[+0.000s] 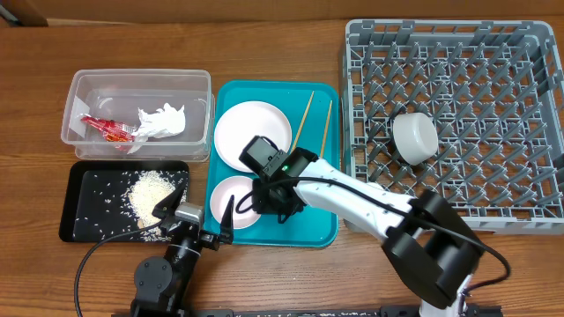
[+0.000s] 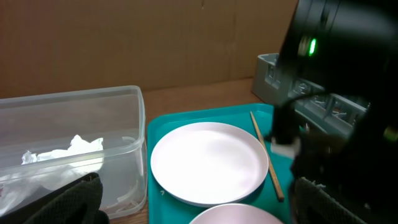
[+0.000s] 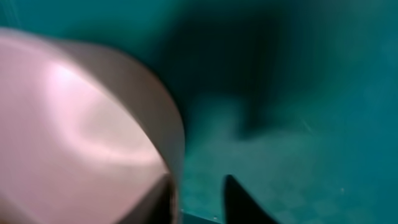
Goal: Sort waste into correct bins and load items into the dishwasher
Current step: 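Move the right gripper back to the pink bowl and grasp it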
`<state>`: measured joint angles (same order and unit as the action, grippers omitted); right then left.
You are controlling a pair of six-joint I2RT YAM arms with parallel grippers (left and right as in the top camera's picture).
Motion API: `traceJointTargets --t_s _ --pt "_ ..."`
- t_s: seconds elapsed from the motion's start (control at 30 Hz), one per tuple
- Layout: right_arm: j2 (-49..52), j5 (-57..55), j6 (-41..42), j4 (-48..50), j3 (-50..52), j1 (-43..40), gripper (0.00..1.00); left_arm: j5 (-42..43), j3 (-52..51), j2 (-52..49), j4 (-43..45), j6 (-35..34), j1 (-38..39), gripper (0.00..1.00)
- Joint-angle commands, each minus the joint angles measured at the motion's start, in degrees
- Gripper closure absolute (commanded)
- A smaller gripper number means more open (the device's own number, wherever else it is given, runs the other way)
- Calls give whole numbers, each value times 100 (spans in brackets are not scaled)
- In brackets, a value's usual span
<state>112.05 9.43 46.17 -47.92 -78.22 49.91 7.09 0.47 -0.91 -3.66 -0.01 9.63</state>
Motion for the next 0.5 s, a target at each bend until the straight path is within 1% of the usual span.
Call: traceJointTargets --t_s 0.0,0.03,0.17,0.27,0.37,0.47 --pt "68 -28 337 -28 98 -57 93 0 -20 28 -15 2 -28 0" --pt "37 -109 332 -79 68 -94 96 0 -20 28 -15 2 -28 0" --pt "-415 -920 334 -549 -155 -428 96 0 -20 28 -15 2 -28 0" --pt "-944 -1604 -2 -708 -269 -702 96 0 -20 28 -15 2 -28 0" --pt "-1565 -2476 -363 -774 -326 -1036 96 0 -20 28 -15 2 -28 0" --pt "-2179 -3825 -538 -835 -326 -1515 96 0 -20 28 -15 2 -28 0"
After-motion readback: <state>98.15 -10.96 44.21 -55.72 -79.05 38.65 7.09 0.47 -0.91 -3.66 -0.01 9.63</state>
